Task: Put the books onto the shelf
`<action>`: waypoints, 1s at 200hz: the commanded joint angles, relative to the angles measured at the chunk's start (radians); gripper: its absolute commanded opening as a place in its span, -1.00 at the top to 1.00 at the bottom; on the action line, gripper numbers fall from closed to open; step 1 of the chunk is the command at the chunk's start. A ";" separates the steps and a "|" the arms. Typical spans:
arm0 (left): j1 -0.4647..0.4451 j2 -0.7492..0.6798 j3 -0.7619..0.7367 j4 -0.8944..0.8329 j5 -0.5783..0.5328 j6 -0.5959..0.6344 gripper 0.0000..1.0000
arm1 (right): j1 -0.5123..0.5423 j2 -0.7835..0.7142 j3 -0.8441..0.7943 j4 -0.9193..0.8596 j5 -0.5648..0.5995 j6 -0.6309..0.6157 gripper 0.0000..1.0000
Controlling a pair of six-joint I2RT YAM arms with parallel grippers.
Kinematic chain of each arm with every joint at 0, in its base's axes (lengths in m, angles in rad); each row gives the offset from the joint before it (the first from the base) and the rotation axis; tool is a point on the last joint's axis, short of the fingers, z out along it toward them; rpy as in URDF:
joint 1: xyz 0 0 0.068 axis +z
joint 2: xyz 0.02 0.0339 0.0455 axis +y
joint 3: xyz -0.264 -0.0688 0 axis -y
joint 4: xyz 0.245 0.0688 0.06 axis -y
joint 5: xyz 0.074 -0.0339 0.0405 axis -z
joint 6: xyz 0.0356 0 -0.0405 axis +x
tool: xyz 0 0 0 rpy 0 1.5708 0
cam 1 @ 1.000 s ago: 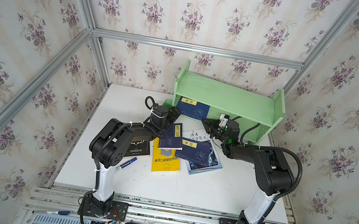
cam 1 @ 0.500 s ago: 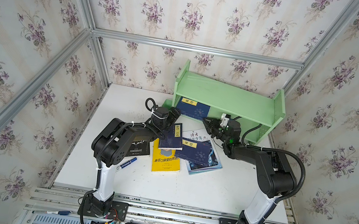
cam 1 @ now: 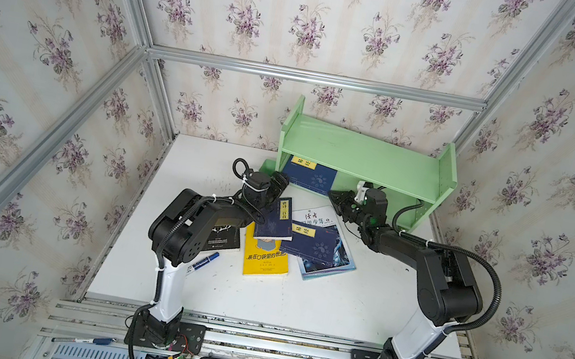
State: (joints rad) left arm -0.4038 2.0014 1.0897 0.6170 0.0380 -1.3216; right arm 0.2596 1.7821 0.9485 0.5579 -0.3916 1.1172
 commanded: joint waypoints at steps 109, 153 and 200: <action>0.003 -0.059 -0.075 0.138 0.051 -0.030 -0.99 | -0.015 -0.076 0.029 -0.091 -0.031 -0.141 0.48; 0.000 -0.146 -0.134 0.209 0.107 0.001 -0.99 | -0.025 -0.142 0.001 -0.092 -0.120 -0.156 0.33; -0.009 -0.343 -0.292 0.126 0.139 0.092 -0.99 | -0.025 -0.264 -0.091 -0.204 -0.179 -0.209 0.19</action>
State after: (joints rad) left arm -0.4072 1.7428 0.8604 0.7704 0.1516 -1.2922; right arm 0.2337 1.5810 0.8951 0.3798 -0.5278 0.9821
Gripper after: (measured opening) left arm 0.993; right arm 0.393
